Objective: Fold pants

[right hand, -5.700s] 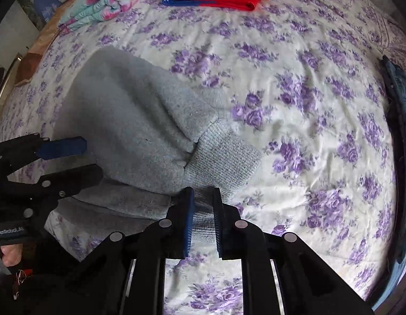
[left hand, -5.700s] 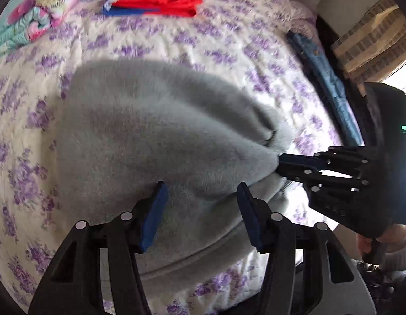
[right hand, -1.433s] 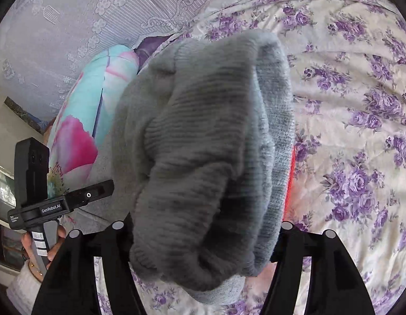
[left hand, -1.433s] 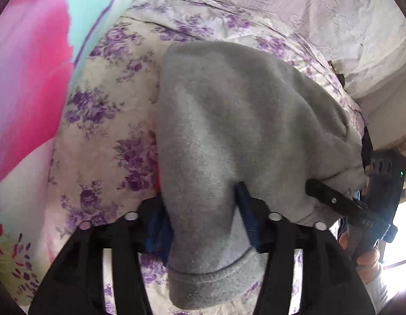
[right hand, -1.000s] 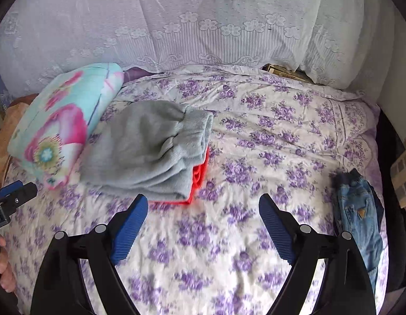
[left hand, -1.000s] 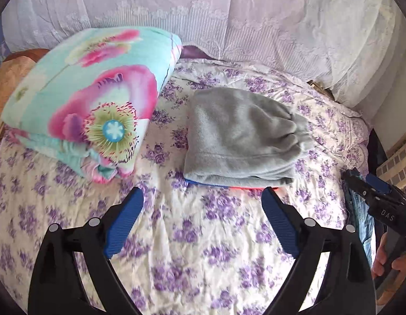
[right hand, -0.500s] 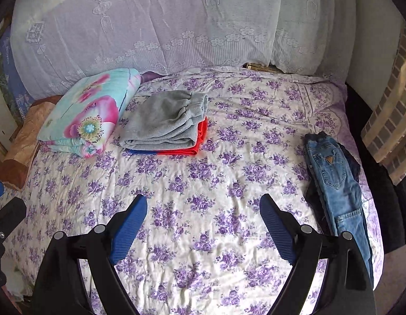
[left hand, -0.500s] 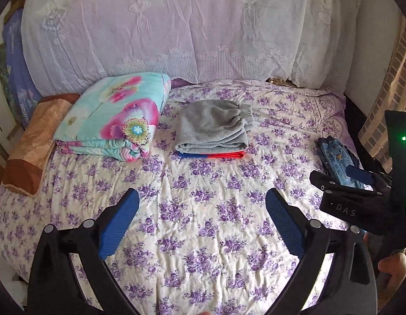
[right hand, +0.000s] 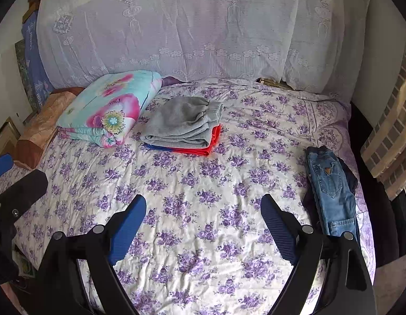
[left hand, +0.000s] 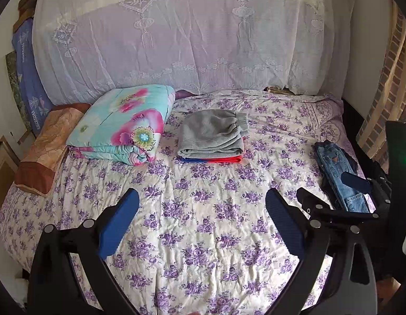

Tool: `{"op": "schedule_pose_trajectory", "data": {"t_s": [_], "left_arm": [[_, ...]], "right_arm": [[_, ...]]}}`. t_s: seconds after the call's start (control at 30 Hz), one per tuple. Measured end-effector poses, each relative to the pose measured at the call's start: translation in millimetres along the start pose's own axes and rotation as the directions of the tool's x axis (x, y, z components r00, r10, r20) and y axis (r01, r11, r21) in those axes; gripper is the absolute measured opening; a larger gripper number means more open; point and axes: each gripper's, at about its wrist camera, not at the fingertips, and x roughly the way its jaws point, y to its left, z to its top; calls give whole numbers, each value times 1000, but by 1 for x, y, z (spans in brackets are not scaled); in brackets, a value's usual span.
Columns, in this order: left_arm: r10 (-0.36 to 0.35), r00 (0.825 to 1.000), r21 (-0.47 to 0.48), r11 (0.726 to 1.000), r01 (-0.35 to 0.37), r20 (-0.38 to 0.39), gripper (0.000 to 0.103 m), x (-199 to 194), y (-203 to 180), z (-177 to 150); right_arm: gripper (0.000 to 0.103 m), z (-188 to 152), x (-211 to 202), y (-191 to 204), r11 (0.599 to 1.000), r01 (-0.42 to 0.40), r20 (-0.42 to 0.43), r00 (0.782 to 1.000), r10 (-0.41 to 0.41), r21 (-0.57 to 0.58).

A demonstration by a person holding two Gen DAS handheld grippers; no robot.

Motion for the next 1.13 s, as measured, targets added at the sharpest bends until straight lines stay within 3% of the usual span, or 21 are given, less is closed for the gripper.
{"op": "schedule_pose_trajectory", "data": {"t_s": [0.73, 1.13], "left_arm": [[51, 999, -11, 999, -51, -7, 94, 16, 3, 10], [42, 999, -34, 998, -43, -33, 94, 22, 2, 9]], "right_arm": [[89, 9, 13, 1, 1000, -6, -18, 1000, 6, 9], [89, 8, 13, 1, 1000, -4, -22, 1000, 4, 11]]}}
